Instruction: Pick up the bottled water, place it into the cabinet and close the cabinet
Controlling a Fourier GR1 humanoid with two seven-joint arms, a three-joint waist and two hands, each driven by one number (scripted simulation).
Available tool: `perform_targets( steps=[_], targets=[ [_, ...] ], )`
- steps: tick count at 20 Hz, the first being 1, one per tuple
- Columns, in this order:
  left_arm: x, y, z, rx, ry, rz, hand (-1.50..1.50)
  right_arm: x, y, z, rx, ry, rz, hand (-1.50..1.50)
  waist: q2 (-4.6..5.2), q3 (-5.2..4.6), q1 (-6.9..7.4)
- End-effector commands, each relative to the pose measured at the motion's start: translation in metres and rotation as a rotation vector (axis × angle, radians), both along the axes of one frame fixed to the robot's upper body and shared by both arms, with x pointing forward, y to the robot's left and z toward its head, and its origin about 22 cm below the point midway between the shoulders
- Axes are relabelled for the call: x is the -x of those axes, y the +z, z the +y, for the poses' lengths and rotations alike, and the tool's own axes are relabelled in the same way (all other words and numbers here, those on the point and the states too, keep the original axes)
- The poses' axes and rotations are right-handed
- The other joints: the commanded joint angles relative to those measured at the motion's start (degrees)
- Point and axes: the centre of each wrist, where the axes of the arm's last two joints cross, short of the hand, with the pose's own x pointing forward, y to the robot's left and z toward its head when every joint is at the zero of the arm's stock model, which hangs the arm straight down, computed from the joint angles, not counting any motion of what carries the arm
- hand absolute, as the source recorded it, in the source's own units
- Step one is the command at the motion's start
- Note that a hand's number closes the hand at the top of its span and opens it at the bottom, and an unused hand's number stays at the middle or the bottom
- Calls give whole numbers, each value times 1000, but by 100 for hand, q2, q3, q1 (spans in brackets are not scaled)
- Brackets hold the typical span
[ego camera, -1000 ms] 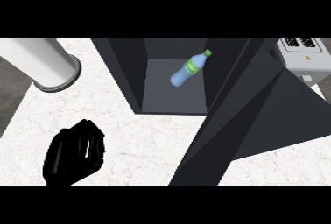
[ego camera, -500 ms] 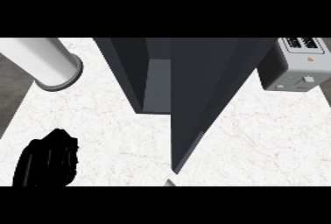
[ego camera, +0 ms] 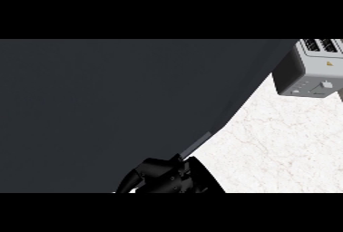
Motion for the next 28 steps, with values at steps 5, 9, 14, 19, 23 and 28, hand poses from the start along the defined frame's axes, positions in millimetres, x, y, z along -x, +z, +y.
perform_targets(
  steps=[5, 9, 14, 19, 23, 28],
  targets=[
    [12, -5, 14, -17, -2, -9, 150, -106, 11, 27, -86, -18, 153, 150, 32, 18, -47],
    [18, -1, 37, -5, 3, -10, 150, -148, -18, 8, -93, 5, 229, 150, 23, 20, -131],
    [21, 1, 33, -4, 1, -4, 150, -204, -32, -13, -37, -15, 216, 150, 18, 21, -145],
    [25, 9, 35, -23, -14, -8, 150, -224, -30, -11, -43, -46, 233, 150, 25, 19, -89],
    [16, 8, 39, -21, -18, -13, 150, -239, -20, -45, -43, -47, 196, 150, 65, 17, -114],
    [12, 13, 36, -23, -26, -29, 150, -247, -36, -64, -34, -45, 188, 150, 118, 19, -81]
  ],
)
